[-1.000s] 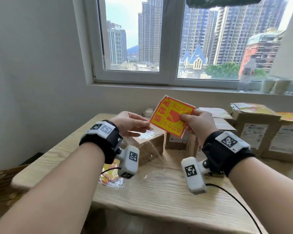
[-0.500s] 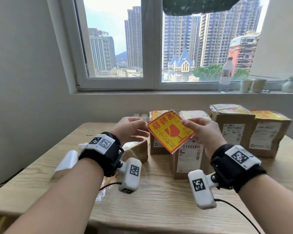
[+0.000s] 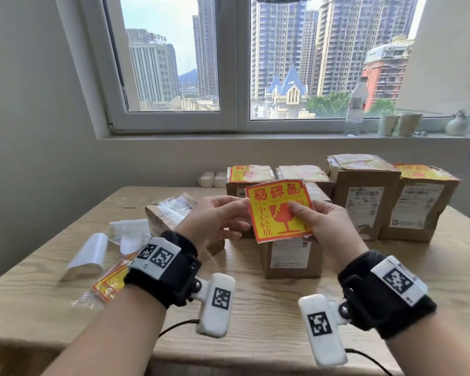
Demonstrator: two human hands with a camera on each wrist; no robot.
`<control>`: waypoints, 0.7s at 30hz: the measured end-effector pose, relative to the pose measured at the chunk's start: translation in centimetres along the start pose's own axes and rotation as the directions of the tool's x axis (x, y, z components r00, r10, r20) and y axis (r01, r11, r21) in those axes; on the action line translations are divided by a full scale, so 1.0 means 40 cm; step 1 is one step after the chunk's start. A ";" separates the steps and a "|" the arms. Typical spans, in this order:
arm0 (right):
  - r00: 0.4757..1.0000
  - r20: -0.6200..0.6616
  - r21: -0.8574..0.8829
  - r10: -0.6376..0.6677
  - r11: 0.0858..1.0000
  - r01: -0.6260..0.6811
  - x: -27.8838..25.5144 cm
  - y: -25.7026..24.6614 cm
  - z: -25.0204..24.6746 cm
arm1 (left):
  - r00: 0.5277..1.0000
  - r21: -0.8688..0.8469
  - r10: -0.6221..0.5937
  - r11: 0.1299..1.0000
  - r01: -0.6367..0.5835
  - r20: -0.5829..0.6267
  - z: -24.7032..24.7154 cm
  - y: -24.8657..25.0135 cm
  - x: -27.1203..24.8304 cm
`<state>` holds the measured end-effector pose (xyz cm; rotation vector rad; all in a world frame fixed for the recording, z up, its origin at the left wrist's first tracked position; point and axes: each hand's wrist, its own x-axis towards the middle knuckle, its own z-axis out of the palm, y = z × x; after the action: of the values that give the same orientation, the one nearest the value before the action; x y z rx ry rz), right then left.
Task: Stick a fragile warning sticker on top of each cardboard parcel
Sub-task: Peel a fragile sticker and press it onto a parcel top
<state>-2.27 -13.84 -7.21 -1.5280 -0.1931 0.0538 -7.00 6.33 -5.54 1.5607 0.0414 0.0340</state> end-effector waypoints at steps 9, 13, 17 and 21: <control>0.997 -0.033 0.141 0.074 0.988 -0.068 -0.003 0.010 0.015 | 0.990 0.171 -0.039 0.985 0.015 0.137 0.021 -0.038 -0.005; 0.995 -0.033 0.174 0.093 0.981 -0.086 -0.007 0.002 0.022 | 0.996 0.102 -0.016 0.995 0.006 0.089 0.023 -0.035 0.002; 0.991 -0.016 0.221 0.134 0.967 -0.127 -0.011 -0.007 0.029 | 0.991 0.146 0.013 0.989 -0.032 0.131 0.043 -0.037 -0.004; 0.987 0.007 0.246 0.159 0.957 -0.156 -0.012 -0.017 0.041 | 0.988 0.157 0.147 0.976 -0.152 0.046 0.075 -0.040 -0.009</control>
<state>-3.06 -12.32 -6.52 -1.2927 -0.0506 0.1882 -7.20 3.30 -7.12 1.7227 -0.1025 0.1253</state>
